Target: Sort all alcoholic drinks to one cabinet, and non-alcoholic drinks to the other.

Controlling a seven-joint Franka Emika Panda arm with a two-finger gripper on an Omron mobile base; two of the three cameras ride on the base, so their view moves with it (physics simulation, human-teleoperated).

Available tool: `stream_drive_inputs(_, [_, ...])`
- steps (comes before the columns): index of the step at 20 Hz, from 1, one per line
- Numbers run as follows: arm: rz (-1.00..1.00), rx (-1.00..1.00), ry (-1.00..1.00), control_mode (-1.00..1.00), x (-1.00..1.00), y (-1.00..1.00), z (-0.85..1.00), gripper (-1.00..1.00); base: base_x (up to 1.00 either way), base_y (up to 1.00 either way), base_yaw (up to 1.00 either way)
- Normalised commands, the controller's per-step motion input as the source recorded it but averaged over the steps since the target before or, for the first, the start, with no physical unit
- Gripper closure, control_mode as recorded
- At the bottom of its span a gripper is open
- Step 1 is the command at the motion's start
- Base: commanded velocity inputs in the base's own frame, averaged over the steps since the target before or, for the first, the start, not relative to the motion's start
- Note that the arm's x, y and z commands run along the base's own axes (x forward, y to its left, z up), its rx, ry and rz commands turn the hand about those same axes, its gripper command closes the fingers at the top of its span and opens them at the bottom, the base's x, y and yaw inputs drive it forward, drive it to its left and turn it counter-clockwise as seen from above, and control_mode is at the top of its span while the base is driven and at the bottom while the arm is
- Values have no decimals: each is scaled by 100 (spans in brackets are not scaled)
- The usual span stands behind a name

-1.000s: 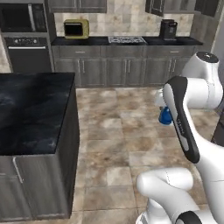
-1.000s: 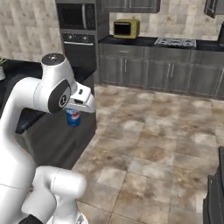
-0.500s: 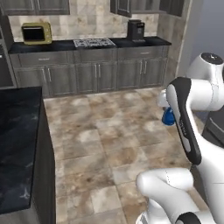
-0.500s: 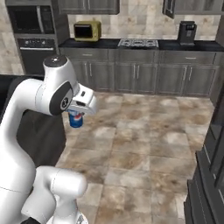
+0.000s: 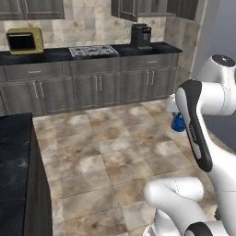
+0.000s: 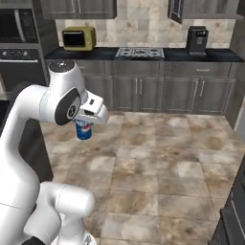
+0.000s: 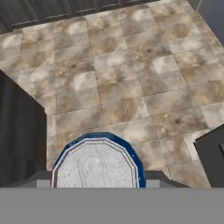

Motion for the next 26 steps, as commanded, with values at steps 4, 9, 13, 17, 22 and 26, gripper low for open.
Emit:
stream_drive_inputs(4, [0, 0, 0, 100, 0, 0, 0, 100, 100, -36, -4])
stream_drive_inputs(9, [0, 0, 0, 100, 0, 0, 0, 100, 100, -46, 0])
stream_drive_inputs(13, [0, 0, 0, 100, 0, 0, 0, 100, 100, -63, 2])
stream_drive_inputs(17, [0, 0, 0, 100, 0, 0, 0, 100, 100, -72, 9])
stream_drive_inputs(22, [0, 0, 0, 100, 0, 0, 0, 100, 100, -68, 8])
stream_drive_inputs(26, [0, 0, 0, 100, 0, 0, 0, 100, 100, -63, 4])
